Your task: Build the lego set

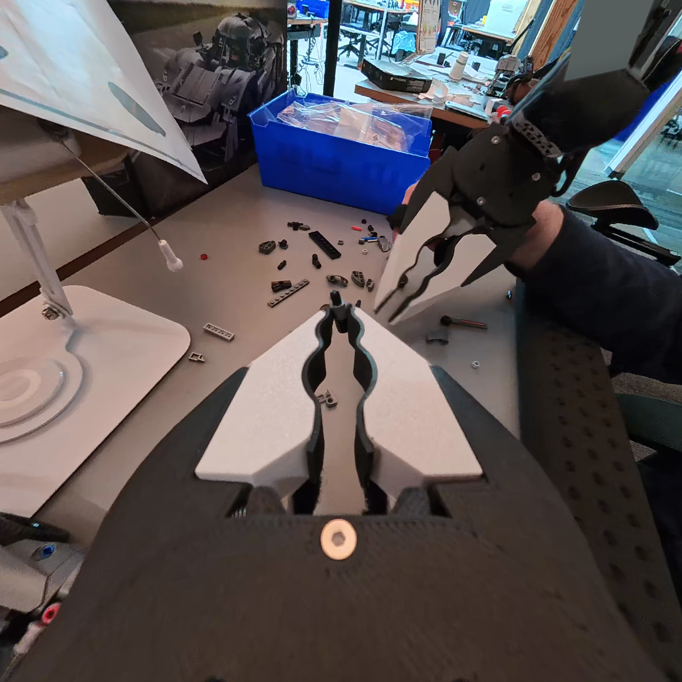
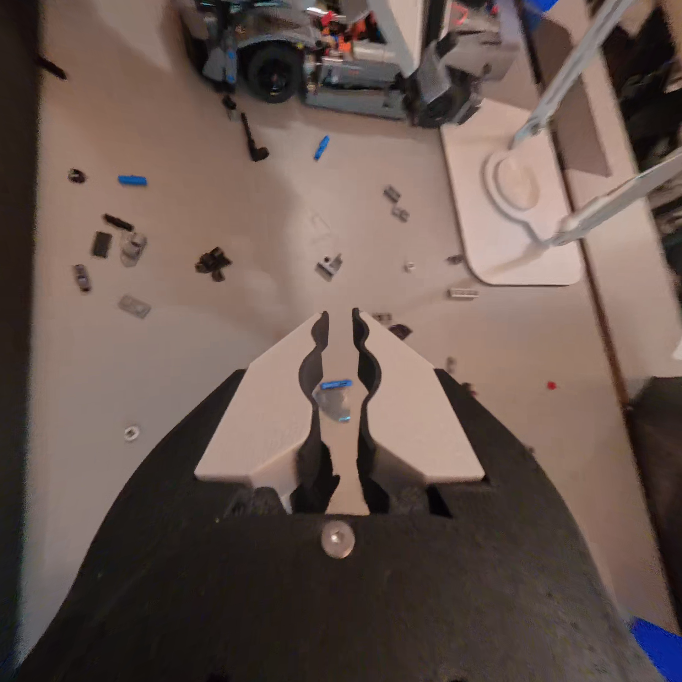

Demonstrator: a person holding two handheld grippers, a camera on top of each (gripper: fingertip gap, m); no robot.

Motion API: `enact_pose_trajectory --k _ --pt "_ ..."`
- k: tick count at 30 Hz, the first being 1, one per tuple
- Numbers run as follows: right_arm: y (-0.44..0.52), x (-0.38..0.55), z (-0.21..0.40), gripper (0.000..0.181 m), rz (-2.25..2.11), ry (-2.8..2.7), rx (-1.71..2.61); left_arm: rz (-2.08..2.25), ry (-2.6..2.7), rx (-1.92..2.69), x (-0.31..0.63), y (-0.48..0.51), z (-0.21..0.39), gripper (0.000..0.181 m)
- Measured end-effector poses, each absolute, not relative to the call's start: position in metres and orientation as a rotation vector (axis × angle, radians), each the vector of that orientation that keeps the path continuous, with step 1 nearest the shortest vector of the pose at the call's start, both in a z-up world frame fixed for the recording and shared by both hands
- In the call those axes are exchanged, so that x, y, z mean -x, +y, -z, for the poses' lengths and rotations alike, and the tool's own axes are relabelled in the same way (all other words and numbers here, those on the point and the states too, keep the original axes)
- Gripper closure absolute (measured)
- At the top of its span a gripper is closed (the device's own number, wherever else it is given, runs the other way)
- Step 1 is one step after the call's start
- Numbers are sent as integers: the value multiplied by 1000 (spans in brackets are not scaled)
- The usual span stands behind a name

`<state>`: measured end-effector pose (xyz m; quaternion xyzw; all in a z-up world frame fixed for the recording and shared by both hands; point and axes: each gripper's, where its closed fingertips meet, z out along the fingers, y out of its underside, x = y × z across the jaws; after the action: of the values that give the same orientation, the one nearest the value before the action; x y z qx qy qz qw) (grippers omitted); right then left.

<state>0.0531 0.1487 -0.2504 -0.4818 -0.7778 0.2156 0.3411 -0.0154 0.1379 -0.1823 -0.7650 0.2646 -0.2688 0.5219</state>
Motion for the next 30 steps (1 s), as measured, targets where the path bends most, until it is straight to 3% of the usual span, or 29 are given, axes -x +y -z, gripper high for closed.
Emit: enact_pose_trajectory --k 11,20,26,30 --pt "133 -69 315 172 -549 -2321 1356 659 623 1851 16 140 188 175" --pt "129 -68 317 174 -593 -2327 1380 666 642 1861 11 140 193 175" --pt "127 -74 316 159 -657 -2328 1469 666 649 1867 9 139 194 176" --pt "123 -77 318 164 -655 -2357 1459 668 651 1871 9 139 195 175"
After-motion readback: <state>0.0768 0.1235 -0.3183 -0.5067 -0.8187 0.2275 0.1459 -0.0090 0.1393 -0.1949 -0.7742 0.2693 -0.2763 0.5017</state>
